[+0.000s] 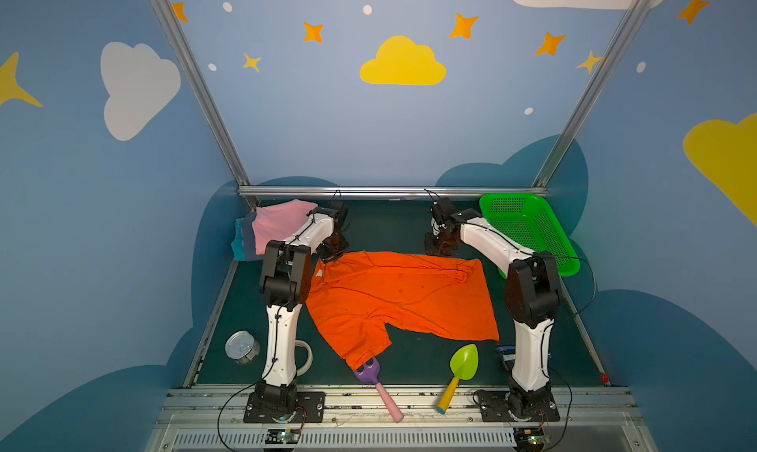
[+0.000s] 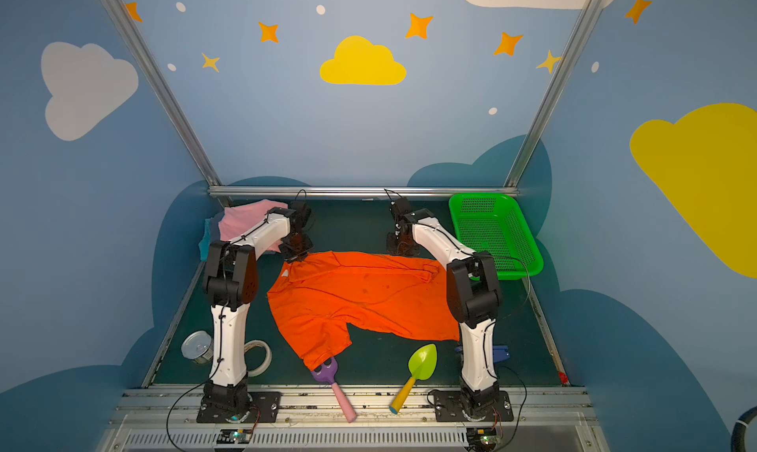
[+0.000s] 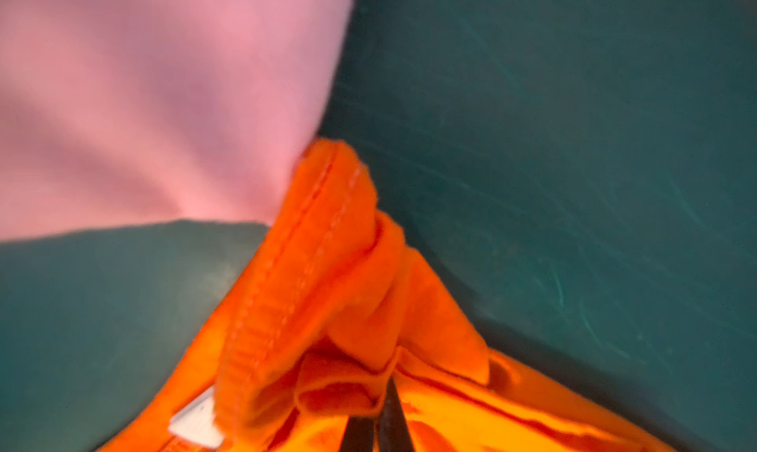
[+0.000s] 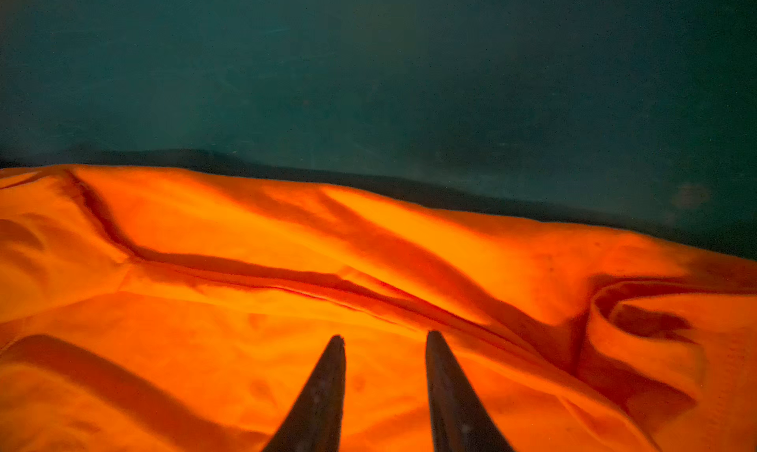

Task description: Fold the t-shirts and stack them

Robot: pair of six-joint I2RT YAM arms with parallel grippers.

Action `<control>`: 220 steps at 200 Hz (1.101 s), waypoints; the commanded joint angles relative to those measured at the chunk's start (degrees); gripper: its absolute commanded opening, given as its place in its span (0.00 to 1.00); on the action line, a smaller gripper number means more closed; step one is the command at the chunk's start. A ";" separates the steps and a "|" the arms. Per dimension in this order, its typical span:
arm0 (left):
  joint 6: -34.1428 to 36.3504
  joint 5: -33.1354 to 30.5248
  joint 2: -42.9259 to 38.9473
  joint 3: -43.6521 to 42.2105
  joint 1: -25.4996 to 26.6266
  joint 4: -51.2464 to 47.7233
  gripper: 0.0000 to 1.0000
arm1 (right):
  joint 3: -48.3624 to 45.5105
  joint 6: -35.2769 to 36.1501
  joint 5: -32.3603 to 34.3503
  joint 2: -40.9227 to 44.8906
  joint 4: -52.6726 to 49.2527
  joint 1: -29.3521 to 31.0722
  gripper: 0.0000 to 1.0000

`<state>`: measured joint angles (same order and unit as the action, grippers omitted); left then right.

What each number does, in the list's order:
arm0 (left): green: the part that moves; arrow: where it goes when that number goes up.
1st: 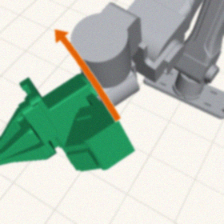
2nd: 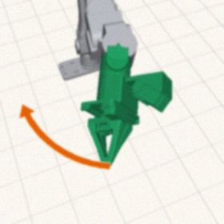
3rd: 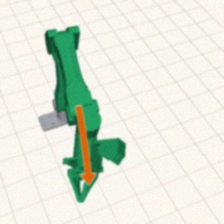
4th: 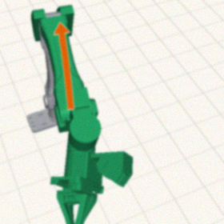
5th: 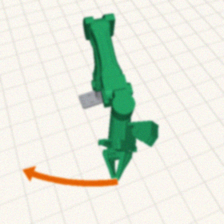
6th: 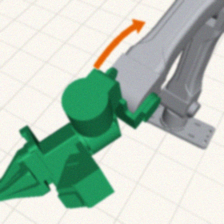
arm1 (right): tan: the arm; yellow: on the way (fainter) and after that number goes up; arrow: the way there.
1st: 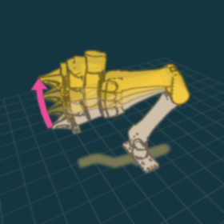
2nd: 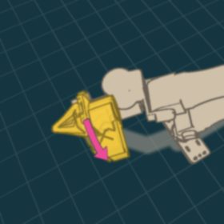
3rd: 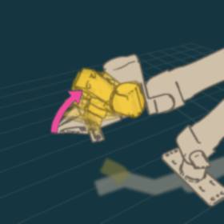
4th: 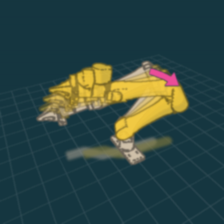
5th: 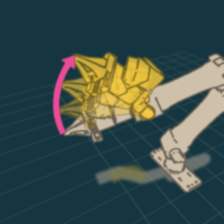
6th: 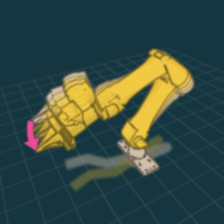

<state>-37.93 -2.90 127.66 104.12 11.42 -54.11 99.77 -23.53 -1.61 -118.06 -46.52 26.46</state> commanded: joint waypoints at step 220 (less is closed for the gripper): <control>-1.79 -2.38 -14.35 -15.16 -2.68 1.37 0.35 | 31.28 -5.28 -28.04 -30.00 8.34 11.95 0.47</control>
<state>-38.59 -3.99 111.11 87.85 10.68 -52.38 128.51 -27.75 -25.96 -145.58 -43.05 38.70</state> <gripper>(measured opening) 0.348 0.486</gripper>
